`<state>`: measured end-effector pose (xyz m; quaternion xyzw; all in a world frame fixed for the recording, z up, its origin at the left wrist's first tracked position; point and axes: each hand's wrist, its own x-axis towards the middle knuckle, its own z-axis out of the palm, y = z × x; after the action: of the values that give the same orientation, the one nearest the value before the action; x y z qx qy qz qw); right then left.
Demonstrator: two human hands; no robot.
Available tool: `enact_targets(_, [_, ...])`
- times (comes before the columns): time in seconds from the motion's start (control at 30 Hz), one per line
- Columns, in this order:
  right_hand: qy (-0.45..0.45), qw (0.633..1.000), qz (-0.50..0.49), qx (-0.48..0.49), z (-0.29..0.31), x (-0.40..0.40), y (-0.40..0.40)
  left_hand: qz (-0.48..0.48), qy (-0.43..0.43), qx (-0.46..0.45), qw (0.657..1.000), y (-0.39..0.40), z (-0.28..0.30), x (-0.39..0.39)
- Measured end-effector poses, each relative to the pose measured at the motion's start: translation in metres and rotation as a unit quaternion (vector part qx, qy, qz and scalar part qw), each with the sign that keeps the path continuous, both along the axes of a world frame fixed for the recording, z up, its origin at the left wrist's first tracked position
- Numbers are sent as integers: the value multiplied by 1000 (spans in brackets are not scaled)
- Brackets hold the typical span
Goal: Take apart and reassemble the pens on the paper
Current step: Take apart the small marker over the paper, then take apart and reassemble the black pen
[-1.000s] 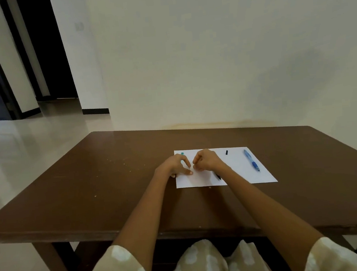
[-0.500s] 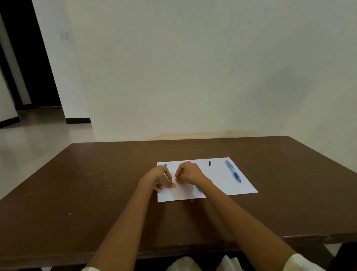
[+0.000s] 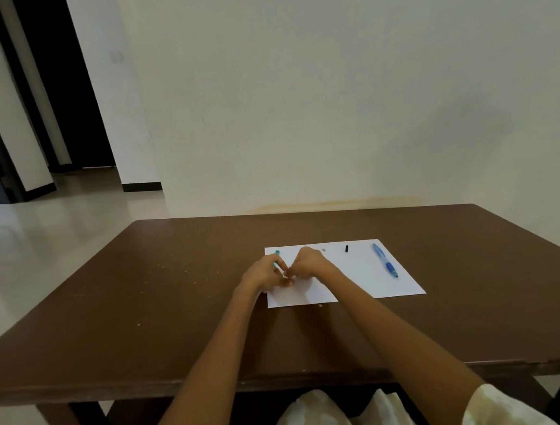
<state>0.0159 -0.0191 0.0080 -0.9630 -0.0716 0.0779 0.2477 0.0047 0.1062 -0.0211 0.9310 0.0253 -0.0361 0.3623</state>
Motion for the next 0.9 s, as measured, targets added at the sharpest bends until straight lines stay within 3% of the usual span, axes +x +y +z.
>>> enact_targets(0.27, [-8, 1000, -25, -2, 3, -2, 3, -10, -19, -19, 1000, -1, 1, -4])
enact_targets(0.47, [-13, 981, -87, 171, 10, 5, -27, 9, -59, -144, 988, -12, 11, -14])
enact_targets(0.53, [-30, 967, -114, 225, 11, 9, -41, 47, -71, -113, 990, -25, 13, -12])
enact_targets(0.63, [-46, 946, -148, 284, 8, 13, -64, 70, -52, 16, 996, -54, 14, -2])
enact_targets(0.77, [-37, 929, -170, 327, 0, 16, -82, 130, -58, 151, 978, -97, 11, 17])
enact_targets(0.9, [-25, 924, -163, 344, -7, 18, -93, 128, -60, 203, 969, -122, 12, 28])
